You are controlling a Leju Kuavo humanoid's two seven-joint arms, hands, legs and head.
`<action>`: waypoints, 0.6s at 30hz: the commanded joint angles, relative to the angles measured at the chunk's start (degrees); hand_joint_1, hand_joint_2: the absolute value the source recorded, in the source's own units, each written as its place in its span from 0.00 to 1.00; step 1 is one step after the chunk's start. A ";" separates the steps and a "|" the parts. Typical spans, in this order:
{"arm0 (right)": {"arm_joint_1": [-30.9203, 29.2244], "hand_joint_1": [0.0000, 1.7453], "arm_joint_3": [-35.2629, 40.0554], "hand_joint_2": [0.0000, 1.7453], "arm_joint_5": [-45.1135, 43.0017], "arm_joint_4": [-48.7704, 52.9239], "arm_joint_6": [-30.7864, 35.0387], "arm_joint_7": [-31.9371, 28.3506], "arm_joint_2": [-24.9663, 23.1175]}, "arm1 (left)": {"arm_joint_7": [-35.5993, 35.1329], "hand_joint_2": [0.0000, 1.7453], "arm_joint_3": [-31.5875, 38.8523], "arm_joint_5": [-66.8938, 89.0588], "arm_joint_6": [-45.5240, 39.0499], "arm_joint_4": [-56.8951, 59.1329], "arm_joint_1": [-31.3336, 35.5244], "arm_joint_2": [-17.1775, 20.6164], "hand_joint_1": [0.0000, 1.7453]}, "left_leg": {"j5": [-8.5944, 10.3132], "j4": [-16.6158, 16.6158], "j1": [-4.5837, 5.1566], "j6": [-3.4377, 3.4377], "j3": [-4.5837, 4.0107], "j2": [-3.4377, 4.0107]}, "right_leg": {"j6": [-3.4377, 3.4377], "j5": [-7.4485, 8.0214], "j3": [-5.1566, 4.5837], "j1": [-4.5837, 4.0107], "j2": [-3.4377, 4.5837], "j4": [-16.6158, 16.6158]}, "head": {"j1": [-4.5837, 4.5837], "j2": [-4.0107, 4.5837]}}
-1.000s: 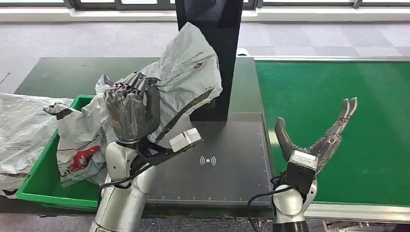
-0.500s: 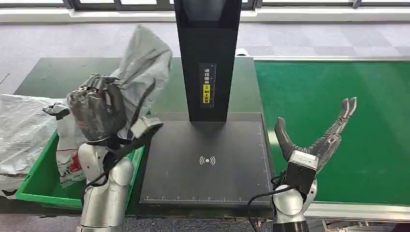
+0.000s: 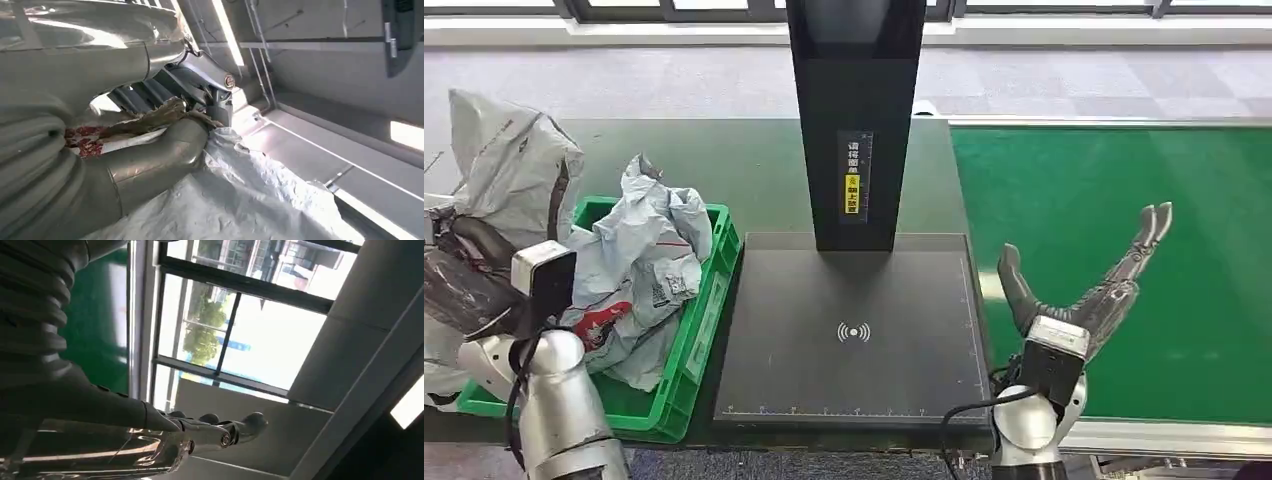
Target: Moved the parcel from conveyor to table for the left to box.
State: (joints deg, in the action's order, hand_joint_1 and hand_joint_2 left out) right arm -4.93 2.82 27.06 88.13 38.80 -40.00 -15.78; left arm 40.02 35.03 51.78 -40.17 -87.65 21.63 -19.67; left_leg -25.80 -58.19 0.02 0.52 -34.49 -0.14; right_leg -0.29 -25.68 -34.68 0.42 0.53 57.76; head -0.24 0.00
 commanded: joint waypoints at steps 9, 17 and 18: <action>3.80 0.00 -1.90 1.00 0.69 0.71 -0.06 0.37 -4.22 | -3.13 1.00 1.25 4.65 0.17 0.47 1.41 -0.33 1.00 | -0.05 0.08 -0.05 0.06 0.21 -0.12 | -0.02 -0.09 0.24 -0.06 -0.17 -0.08 | 0.00 0.00; 4.76 0.00 -1.61 1.00 0.44 1.88 -0.63 0.13 -3.72 | -18.95 1.00 -13.12 16.63 0.17 0.53 -0.48 -0.33 1.00 | -0.01 0.06 -0.03 0.03 0.15 -0.20 | 0.00 -0.07 0.19 -0.04 -0.23 -0.07 | 0.00 0.00; 4.81 0.00 -2.43 1.00 0.43 1.72 -0.59 0.10 -4.18 | -14.69 1.00 -10.70 13.99 0.17 3.81 -0.13 -0.33 1.00 | -0.01 0.07 -0.04 0.03 0.16 -0.34 | 0.01 -0.10 0.27 -0.05 -0.39 -0.09 | 0.00 0.02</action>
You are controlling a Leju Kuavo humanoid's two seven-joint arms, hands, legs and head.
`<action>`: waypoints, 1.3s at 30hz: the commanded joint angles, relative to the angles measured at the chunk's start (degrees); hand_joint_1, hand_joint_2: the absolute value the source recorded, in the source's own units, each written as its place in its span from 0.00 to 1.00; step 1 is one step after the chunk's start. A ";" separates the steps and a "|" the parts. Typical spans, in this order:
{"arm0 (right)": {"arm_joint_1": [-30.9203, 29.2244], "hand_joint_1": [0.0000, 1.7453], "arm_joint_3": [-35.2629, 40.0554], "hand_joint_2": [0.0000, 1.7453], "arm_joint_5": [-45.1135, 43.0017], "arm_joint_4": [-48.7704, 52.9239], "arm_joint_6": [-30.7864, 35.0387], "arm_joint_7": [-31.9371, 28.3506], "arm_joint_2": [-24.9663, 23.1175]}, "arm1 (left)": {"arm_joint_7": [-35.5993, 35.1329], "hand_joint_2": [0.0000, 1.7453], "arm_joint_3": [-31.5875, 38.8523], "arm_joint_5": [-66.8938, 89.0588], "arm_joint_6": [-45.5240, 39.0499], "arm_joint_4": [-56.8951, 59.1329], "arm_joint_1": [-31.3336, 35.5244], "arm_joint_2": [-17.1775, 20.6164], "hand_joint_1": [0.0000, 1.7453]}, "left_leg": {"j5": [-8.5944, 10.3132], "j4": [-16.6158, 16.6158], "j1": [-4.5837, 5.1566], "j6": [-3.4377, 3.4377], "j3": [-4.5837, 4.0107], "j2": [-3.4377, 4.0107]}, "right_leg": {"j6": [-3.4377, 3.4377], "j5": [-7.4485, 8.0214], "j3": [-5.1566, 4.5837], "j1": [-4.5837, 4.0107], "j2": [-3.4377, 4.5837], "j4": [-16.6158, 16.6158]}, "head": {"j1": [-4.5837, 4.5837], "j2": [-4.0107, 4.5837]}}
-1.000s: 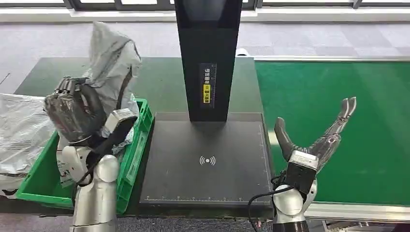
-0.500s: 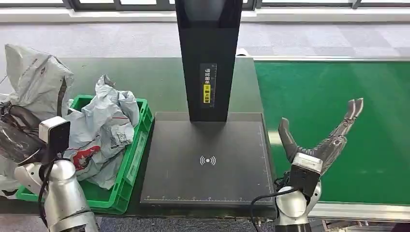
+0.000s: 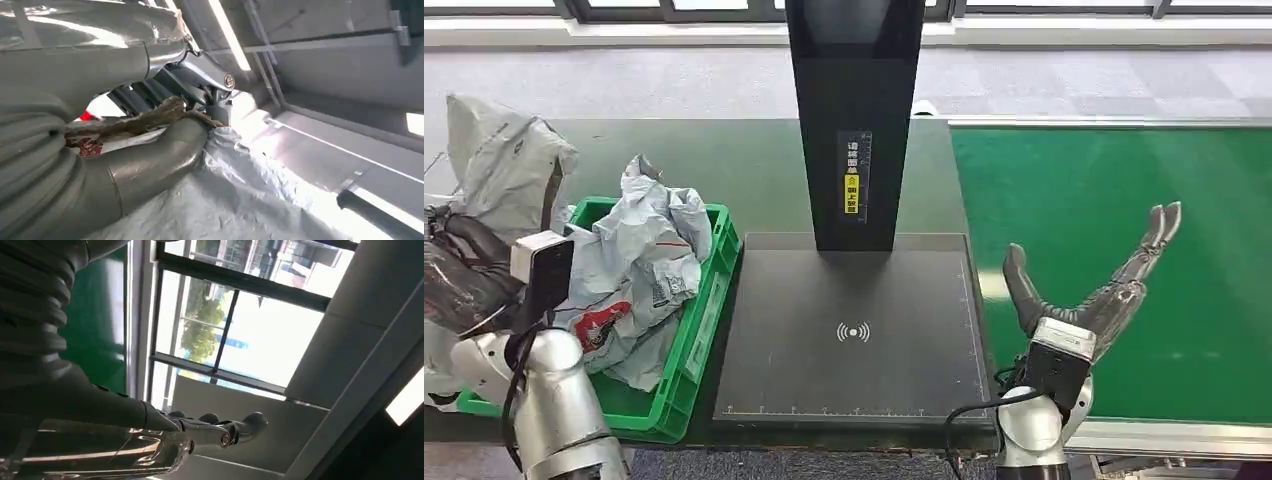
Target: Moved the parcel from conveyor to table for the left to box.
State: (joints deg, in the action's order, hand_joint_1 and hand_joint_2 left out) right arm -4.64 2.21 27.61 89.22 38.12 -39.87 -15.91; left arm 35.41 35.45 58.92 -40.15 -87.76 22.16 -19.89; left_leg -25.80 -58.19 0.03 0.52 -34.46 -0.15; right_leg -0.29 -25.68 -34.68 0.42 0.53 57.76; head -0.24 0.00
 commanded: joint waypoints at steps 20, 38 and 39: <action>2.61 0.00 -2.37 1.00 0.09 -2.04 -1.61 -0.13 -4.09 | -10.93 1.00 -11.58 5.29 0.15 9.24 -1.11 -0.11 0.00 | -0.03 0.12 -0.02 0.03 0.23 -0.06 | 0.01 -0.04 0.25 -0.03 -0.12 -0.12 | 0.00 0.02; 2.51 0.00 -2.15 1.00 0.34 -2.18 -1.69 0.03 -4.09 | -9.02 1.00 -9.24 2.53 0.15 9.06 -1.01 -0.11 0.00 | -0.03 0.15 -0.02 0.05 0.26 -0.01 | 0.00 -0.03 0.29 -0.03 -0.07 -0.14 | 0.00 0.02; 2.51 0.00 -2.15 1.00 0.34 -2.18 -1.69 0.03 -4.09 | -9.02 1.00 -9.24 2.53 0.15 9.06 -1.01 -0.11 0.00 | -0.03 0.11 -0.02 0.04 0.20 -0.02 | 0.00 -0.03 0.23 -0.03 -0.06 -0.10 | 0.00 0.02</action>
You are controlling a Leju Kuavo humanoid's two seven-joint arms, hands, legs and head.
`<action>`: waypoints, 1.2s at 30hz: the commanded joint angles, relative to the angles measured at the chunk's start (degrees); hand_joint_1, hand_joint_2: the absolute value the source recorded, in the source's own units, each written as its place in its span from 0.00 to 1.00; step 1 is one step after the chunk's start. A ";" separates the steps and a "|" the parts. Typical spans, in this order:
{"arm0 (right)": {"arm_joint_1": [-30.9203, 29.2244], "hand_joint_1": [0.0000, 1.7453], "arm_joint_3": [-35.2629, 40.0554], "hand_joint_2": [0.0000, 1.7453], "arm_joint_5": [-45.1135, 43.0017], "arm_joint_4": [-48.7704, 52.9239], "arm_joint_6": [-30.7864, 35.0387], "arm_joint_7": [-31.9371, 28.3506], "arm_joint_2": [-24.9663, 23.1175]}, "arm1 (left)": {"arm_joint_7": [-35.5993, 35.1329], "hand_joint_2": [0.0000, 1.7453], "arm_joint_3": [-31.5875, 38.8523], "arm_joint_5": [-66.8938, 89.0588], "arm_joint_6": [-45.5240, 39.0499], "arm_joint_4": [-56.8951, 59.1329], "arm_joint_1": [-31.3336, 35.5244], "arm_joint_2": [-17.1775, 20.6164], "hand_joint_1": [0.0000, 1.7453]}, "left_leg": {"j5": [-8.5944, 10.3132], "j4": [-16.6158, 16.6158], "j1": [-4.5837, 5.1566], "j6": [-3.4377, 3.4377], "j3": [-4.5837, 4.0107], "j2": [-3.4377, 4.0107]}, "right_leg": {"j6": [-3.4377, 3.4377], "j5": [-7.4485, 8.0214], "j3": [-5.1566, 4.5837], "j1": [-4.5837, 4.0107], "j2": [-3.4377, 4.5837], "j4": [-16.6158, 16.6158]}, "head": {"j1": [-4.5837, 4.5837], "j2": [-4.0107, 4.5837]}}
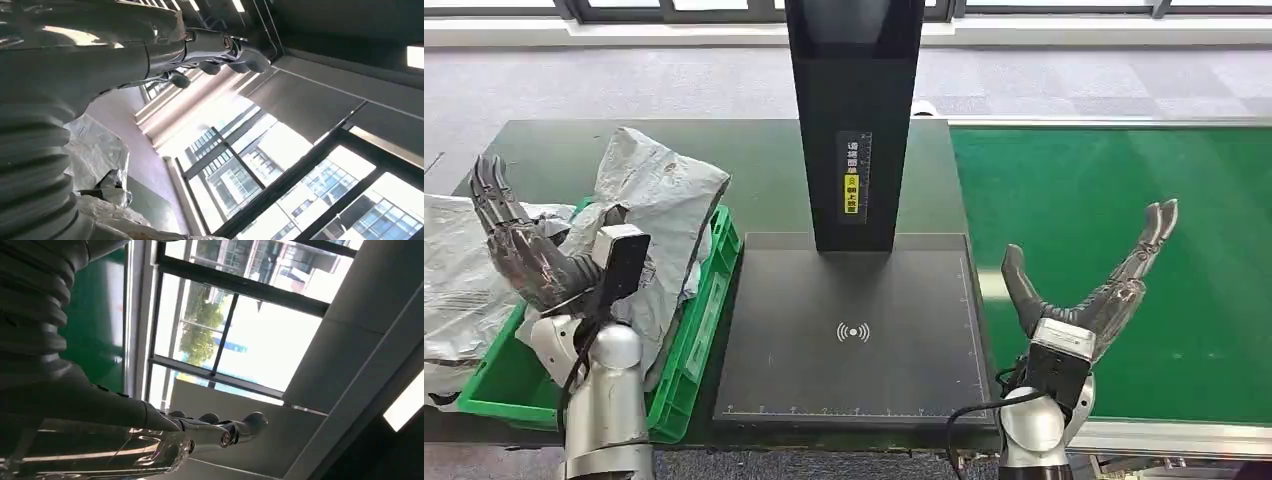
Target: Moved the parcel from conveyor to table for the left to box.
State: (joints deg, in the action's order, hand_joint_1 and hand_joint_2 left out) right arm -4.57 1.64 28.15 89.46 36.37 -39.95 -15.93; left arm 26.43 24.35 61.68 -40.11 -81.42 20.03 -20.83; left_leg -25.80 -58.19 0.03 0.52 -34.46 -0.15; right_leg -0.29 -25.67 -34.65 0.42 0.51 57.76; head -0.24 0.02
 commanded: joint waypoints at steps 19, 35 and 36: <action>3.73 0.00 -2.07 1.00 0.20 -0.46 0.10 0.84 -4.07 | 2.09 1.00 4.73 -3.13 0.11 5.40 3.10 0.83 0.00 | -0.01 0.07 -0.01 0.03 0.13 -0.06 | -0.01 -0.04 0.14 -0.01 -0.09 -0.05 | 0.00 -0.02; 5.03 0.00 -3.32 1.00 1.03 1.33 -1.37 2.50 -4.07 | 7.43 1.00 33.09 -3.09 0.11 11.72 11.04 0.83 0.00 | -0.03 0.13 -0.03 0.07 0.27 0.10 | -0.03 -0.03 0.19 -0.04 0.04 -0.08 | 0.00 -0.02; 5.03 0.00 -3.32 1.00 1.03 1.33 -1.37 2.50 -4.07 | 7.43 1.00 33.09 -3.09 0.11 11.72 11.04 0.83 0.00 | -0.03 0.20 -0.04 0.09 0.37 0.09 | -0.04 -0.05 0.28 -0.04 0.01 -0.13 | 0.00 -0.02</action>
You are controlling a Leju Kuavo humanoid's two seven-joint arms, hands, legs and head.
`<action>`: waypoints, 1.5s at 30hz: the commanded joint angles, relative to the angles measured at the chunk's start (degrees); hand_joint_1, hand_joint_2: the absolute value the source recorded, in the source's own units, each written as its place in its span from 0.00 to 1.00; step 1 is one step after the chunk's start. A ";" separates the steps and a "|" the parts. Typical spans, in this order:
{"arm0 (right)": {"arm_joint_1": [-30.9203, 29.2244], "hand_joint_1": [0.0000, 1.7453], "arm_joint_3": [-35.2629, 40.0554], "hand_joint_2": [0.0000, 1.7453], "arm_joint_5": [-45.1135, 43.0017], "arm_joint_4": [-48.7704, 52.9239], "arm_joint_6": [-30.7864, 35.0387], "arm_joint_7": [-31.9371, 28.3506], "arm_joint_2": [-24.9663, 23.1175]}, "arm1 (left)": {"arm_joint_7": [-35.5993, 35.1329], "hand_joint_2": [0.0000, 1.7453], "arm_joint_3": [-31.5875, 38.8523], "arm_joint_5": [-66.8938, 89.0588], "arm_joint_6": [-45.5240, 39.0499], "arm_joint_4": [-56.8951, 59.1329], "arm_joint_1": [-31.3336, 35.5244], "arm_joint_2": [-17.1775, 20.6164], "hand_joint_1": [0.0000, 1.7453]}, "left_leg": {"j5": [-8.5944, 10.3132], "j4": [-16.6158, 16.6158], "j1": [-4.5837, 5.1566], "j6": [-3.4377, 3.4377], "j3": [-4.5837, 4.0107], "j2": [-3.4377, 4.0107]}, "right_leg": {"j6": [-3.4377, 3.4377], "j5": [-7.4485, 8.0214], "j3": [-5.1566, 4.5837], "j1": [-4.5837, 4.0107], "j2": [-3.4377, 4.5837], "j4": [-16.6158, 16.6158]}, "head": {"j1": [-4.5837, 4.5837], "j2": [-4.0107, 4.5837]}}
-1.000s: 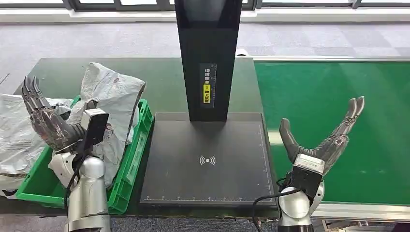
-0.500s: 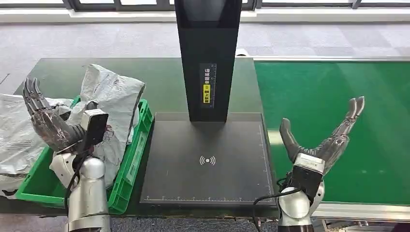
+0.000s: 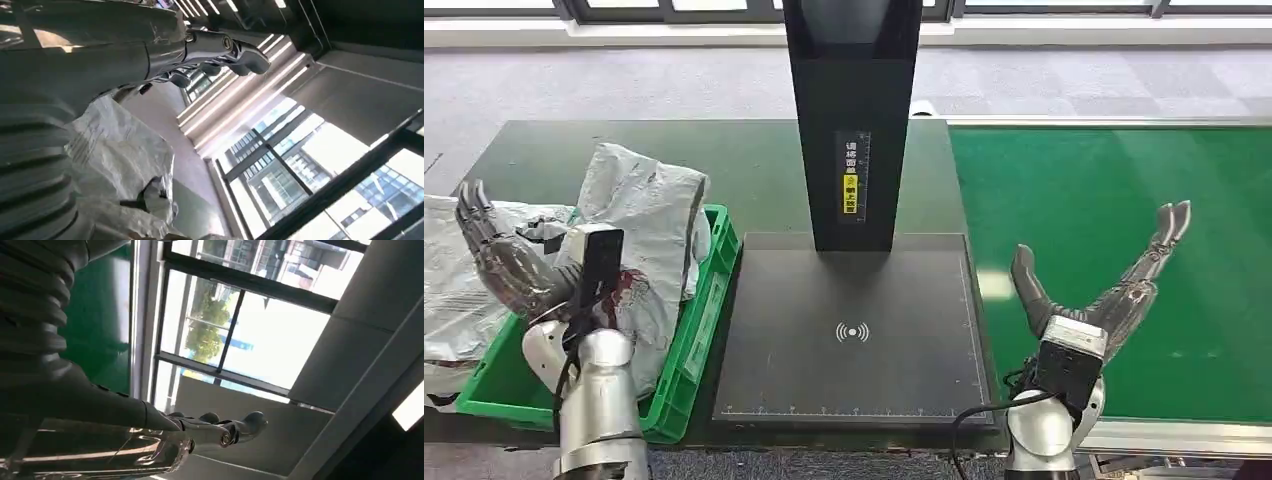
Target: Moved the parcel from conveyor to table for the left to box.
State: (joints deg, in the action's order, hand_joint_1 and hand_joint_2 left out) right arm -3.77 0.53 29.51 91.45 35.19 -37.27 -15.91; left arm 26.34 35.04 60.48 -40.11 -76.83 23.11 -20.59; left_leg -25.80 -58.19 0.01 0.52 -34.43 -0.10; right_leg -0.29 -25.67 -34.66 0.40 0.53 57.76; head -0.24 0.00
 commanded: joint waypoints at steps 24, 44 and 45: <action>2.98 0.00 -2.62 1.00 -0.81 -3.34 -0.46 -1.45 -4.09 | 13.66 1.00 30.97 -6.81 0.11 6.28 10.34 0.59 0.00 | 0.00 0.10 -0.05 0.09 0.20 -0.08 | -0.01 -0.05 0.24 -0.05 -0.08 -0.09 | 0.00 0.00; 3.83 0.00 -3.21 1.00 -1.32 -3.46 0.53 -2.73 -4.00 | 12.09 1.00 4.29 -19.39 0.11 13.17 3.59 0.59 0.00 | 0.05 0.16 -0.06 0.09 0.24 -0.34 | 0.01 -0.08 0.34 -0.05 -0.36 -0.18 | 0.00 0.00; 4.05 0.00 -3.23 1.00 -1.41 -3.22 0.53 -2.73 -3.97 | 12.24 1.00 0.03 -23.41 0.11 13.64 2.51 0.59 0.00 | 0.07 0.05 -0.02 0.06 0.06 -0.34 | 0.00 -0.06 0.16 -0.01 -0.31 -0.05 | 0.00 0.00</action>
State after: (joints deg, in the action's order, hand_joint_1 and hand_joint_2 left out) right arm -3.73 -0.52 28.81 90.25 34.91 -39.98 -15.93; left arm 39.57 58.99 48.62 -40.11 -71.58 30.02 -20.52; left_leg -25.76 -58.19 0.00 0.58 -34.39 -0.16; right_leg -0.30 -25.68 -34.65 0.40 0.52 57.76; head -0.24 0.00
